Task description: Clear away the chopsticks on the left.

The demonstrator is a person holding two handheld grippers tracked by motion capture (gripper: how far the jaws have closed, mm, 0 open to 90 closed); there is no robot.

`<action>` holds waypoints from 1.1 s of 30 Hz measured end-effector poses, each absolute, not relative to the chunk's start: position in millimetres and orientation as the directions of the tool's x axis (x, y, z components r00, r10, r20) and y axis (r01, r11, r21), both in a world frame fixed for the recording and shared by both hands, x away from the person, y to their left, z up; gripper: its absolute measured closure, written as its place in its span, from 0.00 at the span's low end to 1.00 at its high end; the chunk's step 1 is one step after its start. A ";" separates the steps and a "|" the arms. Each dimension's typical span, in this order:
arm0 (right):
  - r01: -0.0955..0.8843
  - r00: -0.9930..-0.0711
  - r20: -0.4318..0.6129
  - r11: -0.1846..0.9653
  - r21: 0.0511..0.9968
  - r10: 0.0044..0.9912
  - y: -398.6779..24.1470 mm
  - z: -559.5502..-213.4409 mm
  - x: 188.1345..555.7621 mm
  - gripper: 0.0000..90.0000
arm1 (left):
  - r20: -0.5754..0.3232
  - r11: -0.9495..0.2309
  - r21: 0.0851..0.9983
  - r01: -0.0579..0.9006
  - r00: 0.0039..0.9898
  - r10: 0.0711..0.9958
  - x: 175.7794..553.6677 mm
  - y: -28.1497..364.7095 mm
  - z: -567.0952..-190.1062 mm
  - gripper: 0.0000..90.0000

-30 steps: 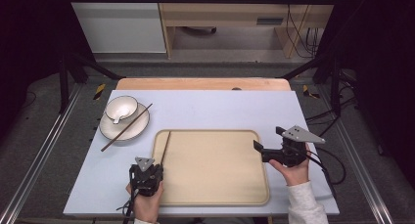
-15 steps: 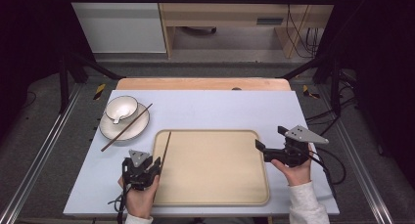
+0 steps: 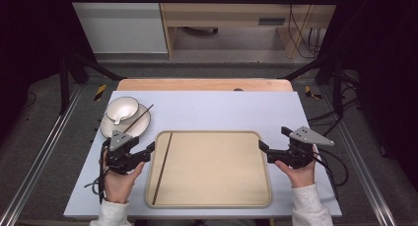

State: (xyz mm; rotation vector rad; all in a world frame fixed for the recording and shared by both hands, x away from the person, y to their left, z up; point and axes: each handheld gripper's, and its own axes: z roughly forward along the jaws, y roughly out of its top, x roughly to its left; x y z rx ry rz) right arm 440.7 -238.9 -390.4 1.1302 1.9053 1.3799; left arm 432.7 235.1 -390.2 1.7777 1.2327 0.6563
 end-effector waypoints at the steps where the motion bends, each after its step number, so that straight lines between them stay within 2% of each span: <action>1: 0.319 -0.513 0.055 0.131 0.939 0.857 -239.2 -390.2 440.7 0.06 | -0.049 -0.150 0.866 0.476 0.379 0.924 434.0 238.6 -389.6 0.41; 6: 0.317 -0.512 0.053 0.131 0.939 0.857 -239.9 -389.8 440.6 0.06 | -0.079 -0.127 0.871 0.474 0.391 0.917 440.2 253.6 -388.5 0.35; 11: 0.314 -0.511 0.056 0.126 0.941 0.858 -240.7 -389.2 440.3 0.06 | -0.071 -0.134 0.871 0.472 0.393 0.917 449.1 270.2 -386.8 0.30; 16: 0.313 -0.511 0.050 0.132 0.941 0.858 -241.0 -389.6 440.6 0.06 | -0.004 -0.198 0.864 0.463 0.398 0.917 455.4 283.3 -387.3 0.27; 26: 0.321 -0.506 0.053 0.131 0.938 0.861 -240.7 -389.8 440.5 0.06 | -0.016 -0.185 0.837 0.515 0.362 0.932 463.8 311.8 -410.1 0.25; 33: 0.315 -0.501 0.049 0.130 0.940 0.864 -242.2 -389.2 440.6 0.06 | 0.017 -0.216 0.808 0.548 0.344 0.939 484.1 319.8 -422.6 0.25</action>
